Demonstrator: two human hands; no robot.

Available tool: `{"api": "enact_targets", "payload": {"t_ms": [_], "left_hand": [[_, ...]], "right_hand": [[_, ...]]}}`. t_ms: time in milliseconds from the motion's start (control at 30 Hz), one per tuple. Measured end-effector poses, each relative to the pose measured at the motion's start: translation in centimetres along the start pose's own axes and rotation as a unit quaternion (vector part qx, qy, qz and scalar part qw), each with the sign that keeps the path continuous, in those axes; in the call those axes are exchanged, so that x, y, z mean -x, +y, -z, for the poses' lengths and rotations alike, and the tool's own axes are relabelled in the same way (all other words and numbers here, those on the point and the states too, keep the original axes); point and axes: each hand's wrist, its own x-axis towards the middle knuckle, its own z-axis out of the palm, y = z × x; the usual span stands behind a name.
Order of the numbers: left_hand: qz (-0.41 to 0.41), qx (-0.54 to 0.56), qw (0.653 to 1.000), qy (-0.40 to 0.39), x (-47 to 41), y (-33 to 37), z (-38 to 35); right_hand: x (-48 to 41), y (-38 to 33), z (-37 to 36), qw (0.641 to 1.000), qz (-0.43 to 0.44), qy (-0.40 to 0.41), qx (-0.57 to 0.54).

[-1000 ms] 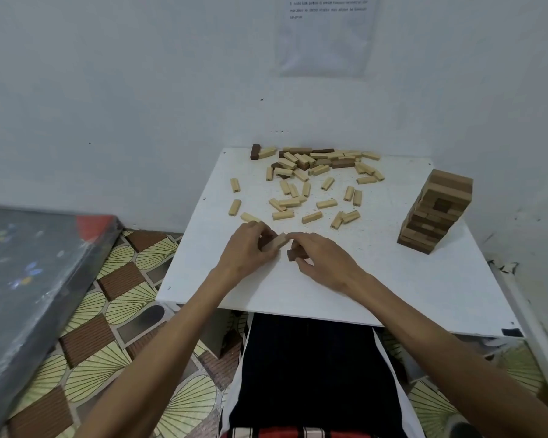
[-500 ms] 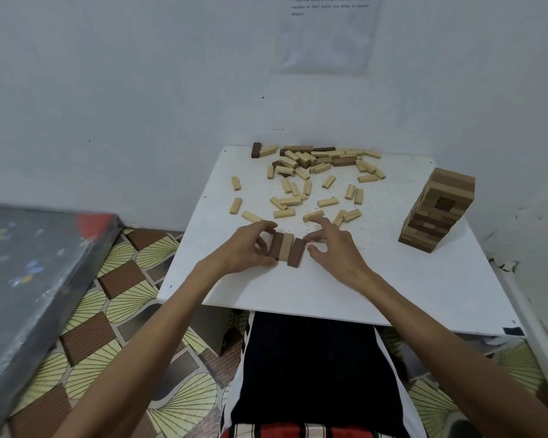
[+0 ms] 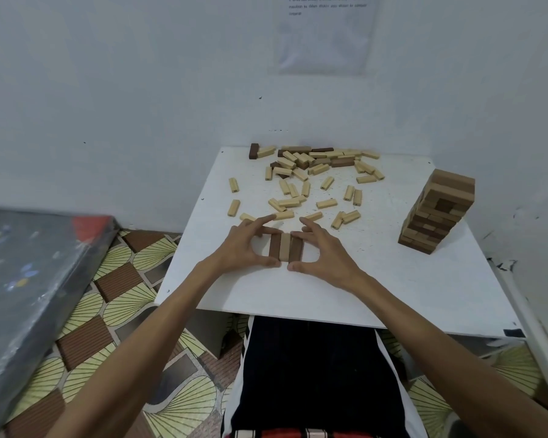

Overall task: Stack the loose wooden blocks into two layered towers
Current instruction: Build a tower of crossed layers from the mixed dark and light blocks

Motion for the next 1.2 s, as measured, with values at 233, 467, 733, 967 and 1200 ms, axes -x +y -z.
{"api": "enact_targets", "payload": {"t_ms": [233,467,733,967,1200], "left_hand": [[-0.016,0.011,0.999,0.045,0.0,0.0,-1.0],[-0.024,0.003,0.998,0.058,-0.2,0.1,-1.5],[-0.017,0.019,0.997,0.068,-0.1,0.4,-1.7],[-0.006,0.074,0.995,0.067,-0.1,1.2,-1.3],[-0.036,0.091,0.994,0.043,-1.9,4.2,1.2]], "right_hand": [[-0.8,0.4,0.3,1.000,0.016,0.013,0.020],[-0.9,1.1,0.5,0.998,0.020,0.038,0.041],[-1.5,0.9,1.2,0.996,0.060,0.013,0.069],[-1.1,0.5,1.6,0.999,0.042,0.007,0.024],[-1.3,-1.4,4.9,0.998,0.044,0.030,0.020]]}}
